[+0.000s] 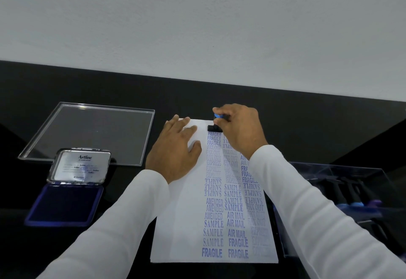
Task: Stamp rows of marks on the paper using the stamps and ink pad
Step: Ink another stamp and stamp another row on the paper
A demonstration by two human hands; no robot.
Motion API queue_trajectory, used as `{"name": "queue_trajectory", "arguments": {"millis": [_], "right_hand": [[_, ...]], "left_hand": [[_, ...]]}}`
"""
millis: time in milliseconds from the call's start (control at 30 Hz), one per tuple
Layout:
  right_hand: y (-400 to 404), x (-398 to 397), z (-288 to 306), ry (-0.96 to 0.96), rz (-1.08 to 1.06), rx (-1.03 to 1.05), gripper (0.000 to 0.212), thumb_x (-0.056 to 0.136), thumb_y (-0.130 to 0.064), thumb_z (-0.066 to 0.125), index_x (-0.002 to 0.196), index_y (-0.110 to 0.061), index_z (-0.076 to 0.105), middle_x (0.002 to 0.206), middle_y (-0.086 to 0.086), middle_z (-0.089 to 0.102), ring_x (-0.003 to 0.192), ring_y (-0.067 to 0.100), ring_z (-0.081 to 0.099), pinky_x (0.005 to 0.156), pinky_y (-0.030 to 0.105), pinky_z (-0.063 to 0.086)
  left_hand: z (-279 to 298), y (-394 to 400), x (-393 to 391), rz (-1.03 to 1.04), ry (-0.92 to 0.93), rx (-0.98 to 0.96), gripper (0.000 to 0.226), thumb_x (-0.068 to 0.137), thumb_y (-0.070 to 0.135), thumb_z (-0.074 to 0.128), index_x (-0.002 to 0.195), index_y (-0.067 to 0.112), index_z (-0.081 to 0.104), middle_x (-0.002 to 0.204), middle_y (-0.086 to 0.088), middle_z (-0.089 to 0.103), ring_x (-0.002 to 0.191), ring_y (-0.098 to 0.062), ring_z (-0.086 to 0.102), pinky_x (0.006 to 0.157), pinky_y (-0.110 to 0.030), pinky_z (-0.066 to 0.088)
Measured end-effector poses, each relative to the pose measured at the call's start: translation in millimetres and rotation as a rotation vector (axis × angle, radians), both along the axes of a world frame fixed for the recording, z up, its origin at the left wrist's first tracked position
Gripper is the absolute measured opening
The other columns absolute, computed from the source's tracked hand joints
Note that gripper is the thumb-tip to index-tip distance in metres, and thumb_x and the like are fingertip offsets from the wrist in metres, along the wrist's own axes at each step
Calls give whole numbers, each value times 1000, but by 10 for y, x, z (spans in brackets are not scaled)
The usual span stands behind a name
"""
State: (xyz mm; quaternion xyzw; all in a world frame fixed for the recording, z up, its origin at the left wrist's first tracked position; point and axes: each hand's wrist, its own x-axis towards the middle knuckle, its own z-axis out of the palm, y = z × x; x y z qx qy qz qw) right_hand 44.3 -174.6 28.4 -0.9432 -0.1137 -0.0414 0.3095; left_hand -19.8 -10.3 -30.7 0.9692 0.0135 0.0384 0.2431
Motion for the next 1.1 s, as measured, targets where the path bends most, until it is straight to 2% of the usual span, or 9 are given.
{"name": "queue_trajectory", "arguments": {"millis": [100, 200, 333, 633, 767, 867, 967, 1100], "right_hand": [[-3, 7, -13, 3, -5, 7, 28, 91, -24, 70, 119, -19, 71, 117, -1, 70, 92, 8, 61, 87, 14, 39], [-13, 17, -29, -9, -6, 2, 23, 90, -24, 72, 112, -20, 74, 111, -3, 71, 85, 6, 58, 78, 5, 38], [-17, 16, -16, -9, 7, 16, 20, 89, -23, 73, 109, -21, 74, 109, -4, 71, 86, 8, 63, 84, 14, 48], [-10, 12, -12, -2, -1, 11, 28, 92, -24, 69, 119, -19, 71, 117, -2, 70, 89, 5, 57, 87, 14, 40], [-11, 24, -18, -1, -5, 9, 19, 91, -22, 71, 109, -21, 74, 109, -5, 70, 83, 5, 59, 71, 0, 34], [-9, 30, -25, 3, -5, 15, 16, 90, -22, 72, 105, -22, 73, 106, -5, 71, 82, 6, 61, 68, 1, 35], [-8, 26, -21, 19, 0, 23, 19, 91, -21, 70, 110, -20, 73, 110, -4, 70, 84, 7, 60, 73, 2, 37], [-8, 20, 0, 23, 8, 17, 25, 93, -22, 68, 118, -18, 72, 116, -1, 70, 91, 8, 60, 86, 14, 41]], "left_hand": [[4, -6, 4, 6, 5, -4, 56, 100, 54, 43, 151, 30, 42, 164, 9, 24, 155, -18, 10, 122, -40, 16], [1, -10, 6, 5, 4, -7, 56, 100, 54, 43, 150, 30, 42, 164, 9, 25, 155, -18, 11, 122, -40, 16], [5, -13, 6, 7, 16, 3, 56, 100, 55, 42, 151, 31, 40, 165, 9, 23, 155, -19, 9, 122, -40, 15], [20, -10, 2, 3, 18, -5, 56, 100, 54, 44, 151, 30, 40, 165, 9, 23, 155, -19, 9, 122, -41, 15], [29, -16, -1, 7, 13, -7, 55, 101, 53, 44, 151, 30, 41, 164, 8, 25, 155, -19, 10, 122, -41, 17], [27, -14, -3, 8, 12, -9, 55, 101, 53, 45, 151, 30, 41, 164, 8, 25, 155, -19, 10, 122, -41, 17], [25, -12, 0, 8, 17, -5, 56, 100, 54, 43, 151, 31, 40, 165, 9, 23, 155, -18, 9, 122, -40, 16], [14, -7, 6, 2, 10, 0, 56, 100, 53, 43, 151, 30, 41, 165, 9, 24, 155, -19, 9, 122, -40, 15]]}}
